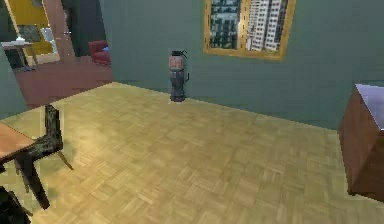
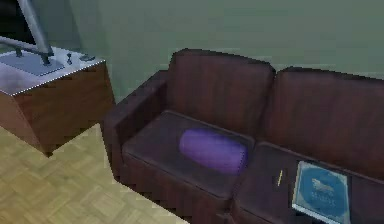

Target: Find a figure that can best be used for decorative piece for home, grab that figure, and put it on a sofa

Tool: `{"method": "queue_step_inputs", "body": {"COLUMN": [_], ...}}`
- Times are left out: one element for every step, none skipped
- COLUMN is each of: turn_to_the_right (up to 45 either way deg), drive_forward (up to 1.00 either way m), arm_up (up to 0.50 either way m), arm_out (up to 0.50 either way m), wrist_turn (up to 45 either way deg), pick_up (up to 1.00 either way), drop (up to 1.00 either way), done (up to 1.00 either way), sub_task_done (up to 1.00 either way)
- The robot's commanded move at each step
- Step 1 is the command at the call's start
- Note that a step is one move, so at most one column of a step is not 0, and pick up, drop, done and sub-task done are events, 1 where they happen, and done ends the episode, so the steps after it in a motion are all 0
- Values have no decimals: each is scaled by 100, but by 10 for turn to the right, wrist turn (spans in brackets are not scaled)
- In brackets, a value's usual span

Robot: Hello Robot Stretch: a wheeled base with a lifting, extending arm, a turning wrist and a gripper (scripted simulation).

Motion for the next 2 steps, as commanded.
{"method": "queue_step_inputs", "body": {"turn_to_the_right": [-150, 0], "drive_forward": [0, 100], "arm_up": [0, 0], "arm_out": [0, 0], "wrist_turn": [0, 0], "pick_up": [0, 0], "drop": [0, 0], "done": [0, 0], "sub_task_done": [0, 0]}}
